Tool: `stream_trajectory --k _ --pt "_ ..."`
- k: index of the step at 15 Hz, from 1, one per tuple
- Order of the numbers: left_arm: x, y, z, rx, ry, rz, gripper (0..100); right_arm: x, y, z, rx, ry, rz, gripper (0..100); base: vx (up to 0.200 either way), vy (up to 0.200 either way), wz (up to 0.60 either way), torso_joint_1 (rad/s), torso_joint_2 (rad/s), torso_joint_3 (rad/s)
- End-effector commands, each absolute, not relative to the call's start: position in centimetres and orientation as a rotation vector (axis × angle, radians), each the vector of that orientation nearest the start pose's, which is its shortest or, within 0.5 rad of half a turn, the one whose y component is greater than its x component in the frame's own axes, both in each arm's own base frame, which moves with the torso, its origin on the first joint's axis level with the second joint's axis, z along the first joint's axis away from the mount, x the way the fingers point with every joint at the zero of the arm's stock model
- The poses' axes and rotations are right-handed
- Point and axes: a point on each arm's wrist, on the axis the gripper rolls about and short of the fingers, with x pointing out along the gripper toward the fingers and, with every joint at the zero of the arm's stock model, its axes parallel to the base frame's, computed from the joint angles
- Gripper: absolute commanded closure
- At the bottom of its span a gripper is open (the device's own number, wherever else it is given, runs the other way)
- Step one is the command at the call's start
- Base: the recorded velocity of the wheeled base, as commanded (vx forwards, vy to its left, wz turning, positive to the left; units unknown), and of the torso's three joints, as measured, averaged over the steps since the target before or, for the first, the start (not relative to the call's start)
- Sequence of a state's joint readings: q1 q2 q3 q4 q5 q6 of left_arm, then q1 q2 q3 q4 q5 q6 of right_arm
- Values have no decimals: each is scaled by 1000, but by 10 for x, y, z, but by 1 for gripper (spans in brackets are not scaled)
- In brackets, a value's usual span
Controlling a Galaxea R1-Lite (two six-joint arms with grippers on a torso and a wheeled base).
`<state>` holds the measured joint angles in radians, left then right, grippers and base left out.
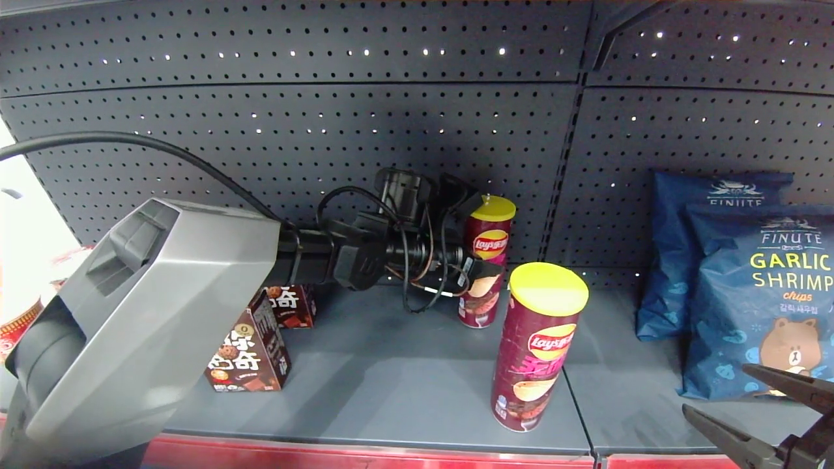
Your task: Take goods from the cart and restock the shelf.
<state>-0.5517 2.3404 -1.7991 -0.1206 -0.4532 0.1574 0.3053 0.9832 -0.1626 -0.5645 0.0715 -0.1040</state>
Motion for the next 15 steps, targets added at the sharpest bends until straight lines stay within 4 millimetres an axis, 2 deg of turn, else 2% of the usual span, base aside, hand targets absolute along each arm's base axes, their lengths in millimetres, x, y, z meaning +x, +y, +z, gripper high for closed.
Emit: stream_trajectory --k 1,4,6,8,12,15 --pt "409 -267 150 167 360 -1017 0 102 34 147 -133 238 388 0 0 0 0 0 0 0" --pt "407 -266 156 169 350 -1002 0 102 34 147 -133 238 388 0 0 0 0 0 0 0" --pt "400 -260 175 165 318 -998 0 101 34 147 -132 236 388 0 0 0 0 0 0 0" --pt "392 -249 182 167 327 -979 0 101 34 147 -132 236 388 0 0 0 0 0 0 0" --pt "356 -221 195 169 371 -945 0 102 34 147 -133 242 390 0 0 0 0 0 0 0" --pt "346 -204 206 172 367 -878 0 102 34 146 -133 242 389 0 0 0 0 0 0 0"
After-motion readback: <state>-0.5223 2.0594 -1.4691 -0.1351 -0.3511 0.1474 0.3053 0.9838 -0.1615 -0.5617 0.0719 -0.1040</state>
